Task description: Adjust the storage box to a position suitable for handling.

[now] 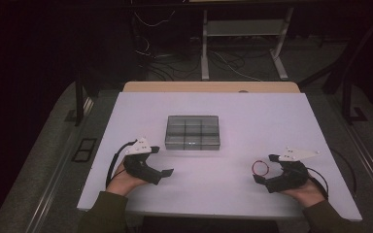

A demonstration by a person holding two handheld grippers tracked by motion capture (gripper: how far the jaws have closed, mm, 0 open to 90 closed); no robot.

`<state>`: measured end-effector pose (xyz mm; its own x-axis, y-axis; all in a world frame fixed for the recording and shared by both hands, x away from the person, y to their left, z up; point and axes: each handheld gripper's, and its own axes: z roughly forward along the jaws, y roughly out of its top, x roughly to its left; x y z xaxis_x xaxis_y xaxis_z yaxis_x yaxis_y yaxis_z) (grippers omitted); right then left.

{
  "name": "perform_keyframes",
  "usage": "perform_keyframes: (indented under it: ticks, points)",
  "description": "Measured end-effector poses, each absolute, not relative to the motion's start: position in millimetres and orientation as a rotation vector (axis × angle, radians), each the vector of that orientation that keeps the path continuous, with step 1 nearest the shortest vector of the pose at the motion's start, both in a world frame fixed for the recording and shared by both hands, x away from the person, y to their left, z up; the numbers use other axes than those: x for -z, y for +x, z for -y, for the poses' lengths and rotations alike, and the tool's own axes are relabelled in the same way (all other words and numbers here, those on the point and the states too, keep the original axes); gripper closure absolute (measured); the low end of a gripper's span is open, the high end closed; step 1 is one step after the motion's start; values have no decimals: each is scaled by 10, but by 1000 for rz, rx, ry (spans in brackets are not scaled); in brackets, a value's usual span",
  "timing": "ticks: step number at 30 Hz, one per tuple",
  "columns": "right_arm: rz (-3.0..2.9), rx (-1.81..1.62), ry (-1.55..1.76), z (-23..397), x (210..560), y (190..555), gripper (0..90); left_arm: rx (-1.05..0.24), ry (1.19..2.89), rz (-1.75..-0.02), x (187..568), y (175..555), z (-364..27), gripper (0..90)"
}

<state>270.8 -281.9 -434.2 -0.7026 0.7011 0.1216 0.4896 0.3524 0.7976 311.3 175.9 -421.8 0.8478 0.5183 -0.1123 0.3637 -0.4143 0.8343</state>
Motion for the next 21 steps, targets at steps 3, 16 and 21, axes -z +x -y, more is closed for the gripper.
perform_keyframes:
  ticks: [3, 16, 21]
  points:
    - [-2376, -1273, 1061, 2819, 4343, 2707, 15, -201, 2051, -647, 4218, 3126, -1759, 0]
    - [-2375, -1307, 1048, 2784, 4349, 2715, 15, -209, 2040, -675, 4187, 3177, -1762, 0]
    - [-2380, -1311, 1042, 2762, 4348, 2710, 14, -201, 2038, -669, 4175, 3205, -1761, 0]
